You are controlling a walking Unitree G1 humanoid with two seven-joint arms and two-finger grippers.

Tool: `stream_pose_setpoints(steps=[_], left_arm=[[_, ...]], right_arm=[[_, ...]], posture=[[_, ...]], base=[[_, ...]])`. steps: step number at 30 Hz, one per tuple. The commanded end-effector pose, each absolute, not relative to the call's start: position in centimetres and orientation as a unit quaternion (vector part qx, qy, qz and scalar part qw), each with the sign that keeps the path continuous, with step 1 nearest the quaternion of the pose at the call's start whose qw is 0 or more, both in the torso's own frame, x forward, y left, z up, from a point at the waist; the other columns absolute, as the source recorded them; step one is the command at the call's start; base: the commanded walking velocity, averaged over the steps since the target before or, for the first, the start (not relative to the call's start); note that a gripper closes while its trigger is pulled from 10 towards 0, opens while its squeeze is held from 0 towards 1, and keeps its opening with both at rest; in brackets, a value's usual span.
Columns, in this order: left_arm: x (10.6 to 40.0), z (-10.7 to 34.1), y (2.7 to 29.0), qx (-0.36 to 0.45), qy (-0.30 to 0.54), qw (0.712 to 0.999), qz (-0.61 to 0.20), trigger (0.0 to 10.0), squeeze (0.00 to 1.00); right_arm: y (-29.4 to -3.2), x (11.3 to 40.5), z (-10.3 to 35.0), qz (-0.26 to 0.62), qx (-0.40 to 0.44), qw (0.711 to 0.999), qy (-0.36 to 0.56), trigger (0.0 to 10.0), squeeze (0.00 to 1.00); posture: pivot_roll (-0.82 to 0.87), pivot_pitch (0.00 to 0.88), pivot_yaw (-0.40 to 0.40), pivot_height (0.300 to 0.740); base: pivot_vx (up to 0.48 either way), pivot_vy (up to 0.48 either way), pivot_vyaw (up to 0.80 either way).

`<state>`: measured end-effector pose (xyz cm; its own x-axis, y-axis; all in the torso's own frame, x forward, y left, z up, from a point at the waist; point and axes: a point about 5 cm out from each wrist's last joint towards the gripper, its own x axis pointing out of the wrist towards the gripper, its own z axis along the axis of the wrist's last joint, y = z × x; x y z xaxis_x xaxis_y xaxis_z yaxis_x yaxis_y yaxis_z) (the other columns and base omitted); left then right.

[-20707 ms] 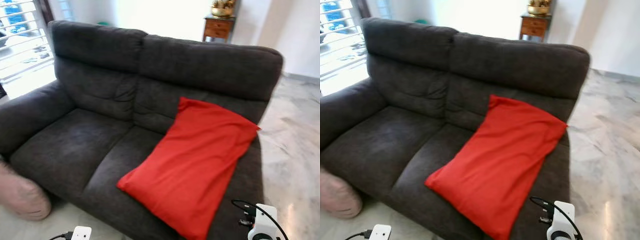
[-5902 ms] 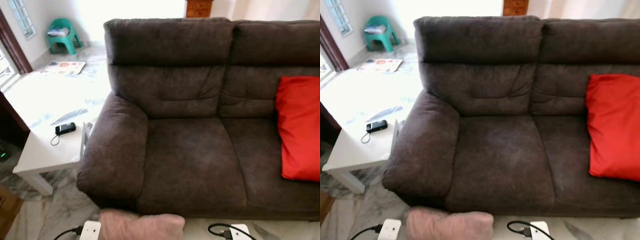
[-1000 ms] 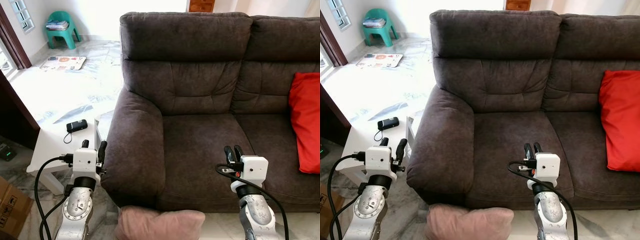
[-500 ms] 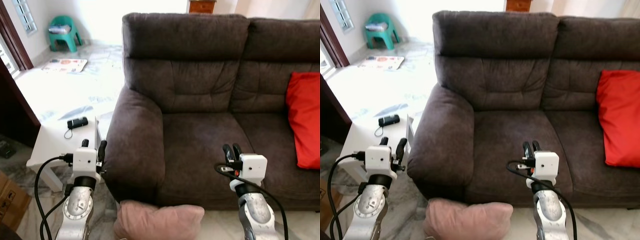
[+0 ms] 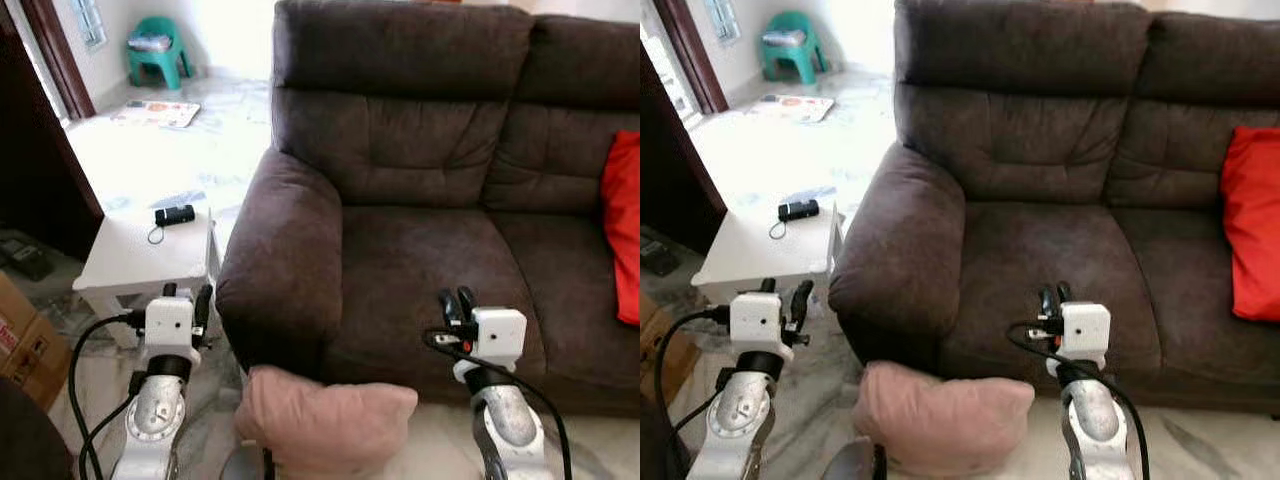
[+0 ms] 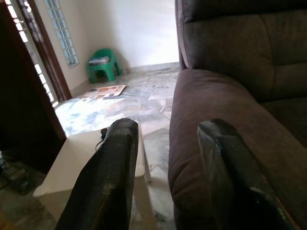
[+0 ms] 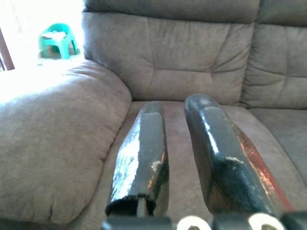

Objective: Move the pillow to the sofa from floor

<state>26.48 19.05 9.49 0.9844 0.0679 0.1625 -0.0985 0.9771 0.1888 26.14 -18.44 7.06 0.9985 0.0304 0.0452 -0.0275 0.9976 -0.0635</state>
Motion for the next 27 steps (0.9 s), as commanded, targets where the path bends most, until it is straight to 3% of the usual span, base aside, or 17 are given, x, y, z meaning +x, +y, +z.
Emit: stream_pose_setpoints(steps=[1, 7, 18, 27], left_arm=[[26.77, 9.91, 18.85, 0.1, -0.082, 0.991, 0.037, 10.0, 0.0], [26.77, 9.48, 18.68, 0.093, -0.069, 0.993, 0.026, 10.0, 0.0], [26.68, 9.18, 18.66, 0.093, -0.063, 0.993, 0.026, 10.0, 0.0], [26.66, 9.13, 18.73, 0.092, -0.062, 0.993, 0.028, 10.0, 0.0]], right_arm=[[-18.57, 26.31, 7.34, 0.013, -0.032, 0.999, -0.024, 10.0, 0.0], [-18.58, 26.45, 7.16, 0.015, -0.035, 0.999, -0.014, 10.0, 0.0], [-17.98, 26.56, 7.18, 0.031, -0.044, 0.998, -0.015, 10.0, 0.0], [-18.09, 26.56, 7.5, 0.03, -0.042, 0.998, -0.026, 10.0, 0.0]], posture=[[0.03, 0.0, -0.031, 0.658], [0.03, 0.0, -0.032, 0.653], [0.04, 0.0, -0.036, 0.568], [0.04, 0.0, -0.038, 0.568]], base=[[0.0, 0.0, 0.0], [0.0, 0.0, 0.0], [0.0, 0.0, 0.0], [0.0, 0.0, 0.0]])
